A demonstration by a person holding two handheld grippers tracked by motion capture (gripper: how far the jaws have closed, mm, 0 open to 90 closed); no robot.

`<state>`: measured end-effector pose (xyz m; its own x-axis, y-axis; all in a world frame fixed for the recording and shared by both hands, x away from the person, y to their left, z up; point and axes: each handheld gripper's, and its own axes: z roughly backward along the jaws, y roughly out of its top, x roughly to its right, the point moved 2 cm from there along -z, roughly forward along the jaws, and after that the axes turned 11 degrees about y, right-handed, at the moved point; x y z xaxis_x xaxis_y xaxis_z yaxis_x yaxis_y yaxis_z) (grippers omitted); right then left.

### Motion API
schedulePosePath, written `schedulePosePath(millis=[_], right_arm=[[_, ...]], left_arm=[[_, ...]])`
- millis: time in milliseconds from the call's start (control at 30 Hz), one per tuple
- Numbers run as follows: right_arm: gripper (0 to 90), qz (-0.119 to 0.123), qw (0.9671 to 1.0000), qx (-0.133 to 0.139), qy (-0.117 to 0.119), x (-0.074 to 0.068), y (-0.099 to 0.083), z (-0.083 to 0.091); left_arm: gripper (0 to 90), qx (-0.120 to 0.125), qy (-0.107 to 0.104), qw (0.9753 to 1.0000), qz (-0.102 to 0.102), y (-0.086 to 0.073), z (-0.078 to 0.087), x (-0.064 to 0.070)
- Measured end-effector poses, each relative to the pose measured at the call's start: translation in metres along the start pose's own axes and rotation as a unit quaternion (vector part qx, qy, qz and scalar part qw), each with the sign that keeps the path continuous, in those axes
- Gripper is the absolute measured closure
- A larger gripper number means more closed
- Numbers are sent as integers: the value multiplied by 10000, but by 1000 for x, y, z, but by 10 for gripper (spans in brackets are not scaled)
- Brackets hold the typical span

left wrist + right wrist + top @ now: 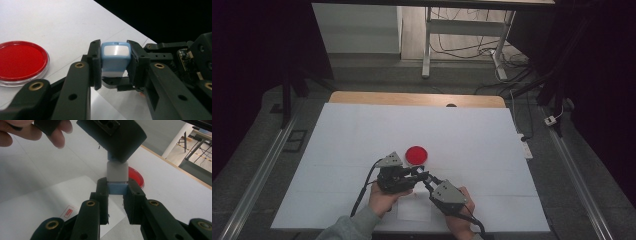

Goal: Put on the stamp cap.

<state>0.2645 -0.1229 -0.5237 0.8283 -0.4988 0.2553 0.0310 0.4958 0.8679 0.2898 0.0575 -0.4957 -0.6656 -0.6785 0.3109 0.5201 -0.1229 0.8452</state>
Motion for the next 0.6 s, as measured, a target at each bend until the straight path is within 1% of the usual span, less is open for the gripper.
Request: schedulePosePath(millis=[100,200,233,267,300,367,433,467,600], right_arm=[[745,-7,10000,-17,16,0,1,0],[744,41,10000,-38,65,2,2,-1],[744,40,9999,-66,74,3,2,-1],[745,38,9999,-69,77,3,0,-1],[745,77,10000,2,46,3,0,0],[745,139,9999,8,18,3,2,0],[744,138,9999,35,28,3,2,0],[744,152,9999,11,17,3,2,1],[744,165,9998,57,3,2,2,1]], left_arm=[[675,-17,-21,10000,53,0,0,-1],[674,36,15,9999,99,1,1,-1],[674,36,-7,9999,143,2,3,-3],[674,24,-97,9997,230,3,3,-4],[674,26,-146,9995,286,3,3,-5],[674,23,-139,9994,327,3,4,-5],[674,29,-147,9993,340,3,4,-4],[674,32,-168,9991,378,3,4,-5],[674,26,-196,9991,378,3,3,-5]])
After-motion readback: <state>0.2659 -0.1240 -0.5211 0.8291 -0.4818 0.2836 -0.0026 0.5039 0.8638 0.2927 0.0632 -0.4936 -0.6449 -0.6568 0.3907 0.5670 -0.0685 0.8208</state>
